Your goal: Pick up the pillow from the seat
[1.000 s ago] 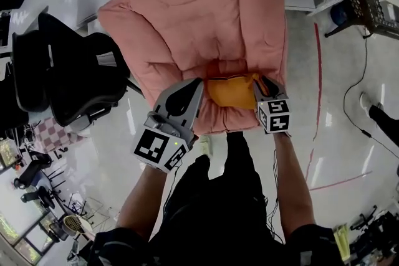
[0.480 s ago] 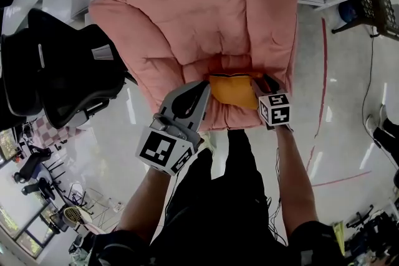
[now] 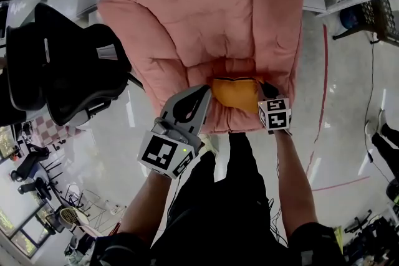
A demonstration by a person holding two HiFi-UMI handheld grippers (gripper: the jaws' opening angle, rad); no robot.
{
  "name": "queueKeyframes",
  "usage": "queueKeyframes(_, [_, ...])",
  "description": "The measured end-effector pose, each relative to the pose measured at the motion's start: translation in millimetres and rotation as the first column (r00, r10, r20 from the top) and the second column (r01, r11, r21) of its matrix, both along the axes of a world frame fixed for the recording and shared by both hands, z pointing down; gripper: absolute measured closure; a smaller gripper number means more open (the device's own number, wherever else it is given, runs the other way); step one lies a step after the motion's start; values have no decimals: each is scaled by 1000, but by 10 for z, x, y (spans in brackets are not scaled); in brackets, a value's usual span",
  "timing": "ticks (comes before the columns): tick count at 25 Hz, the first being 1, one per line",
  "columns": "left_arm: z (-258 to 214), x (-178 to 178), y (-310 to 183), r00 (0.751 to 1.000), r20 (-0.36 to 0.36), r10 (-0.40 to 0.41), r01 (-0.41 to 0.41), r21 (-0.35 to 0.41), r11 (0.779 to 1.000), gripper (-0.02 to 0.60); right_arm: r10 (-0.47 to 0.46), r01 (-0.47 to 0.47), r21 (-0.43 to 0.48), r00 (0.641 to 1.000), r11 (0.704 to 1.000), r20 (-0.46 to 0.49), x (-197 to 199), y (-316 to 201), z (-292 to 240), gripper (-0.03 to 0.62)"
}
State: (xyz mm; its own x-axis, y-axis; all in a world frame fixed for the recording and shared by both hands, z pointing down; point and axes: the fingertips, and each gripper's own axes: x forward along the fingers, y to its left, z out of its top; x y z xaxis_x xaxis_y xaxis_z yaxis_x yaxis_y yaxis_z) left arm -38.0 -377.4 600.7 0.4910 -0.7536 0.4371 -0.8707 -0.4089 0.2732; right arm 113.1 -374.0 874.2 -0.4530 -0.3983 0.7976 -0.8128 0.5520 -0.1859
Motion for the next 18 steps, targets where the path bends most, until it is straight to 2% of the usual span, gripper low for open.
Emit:
queueKeyframes(8, [-143,-110,226,1000,-17,6,-5,44,999,577,-24,24,70,1000,997,-11,-89,286,-288,565])
queueKeyframes(12, [-276,-219,378,1000,-20,-3,4,54,999,577,-32,30,107,999,994,18,-220,509,-560,566])
queueKeyframes(18, [-513,-395,627,999,-28,-19,21,75,997,577,-68,64,208,998,976,13,-426,682,-1059,566])
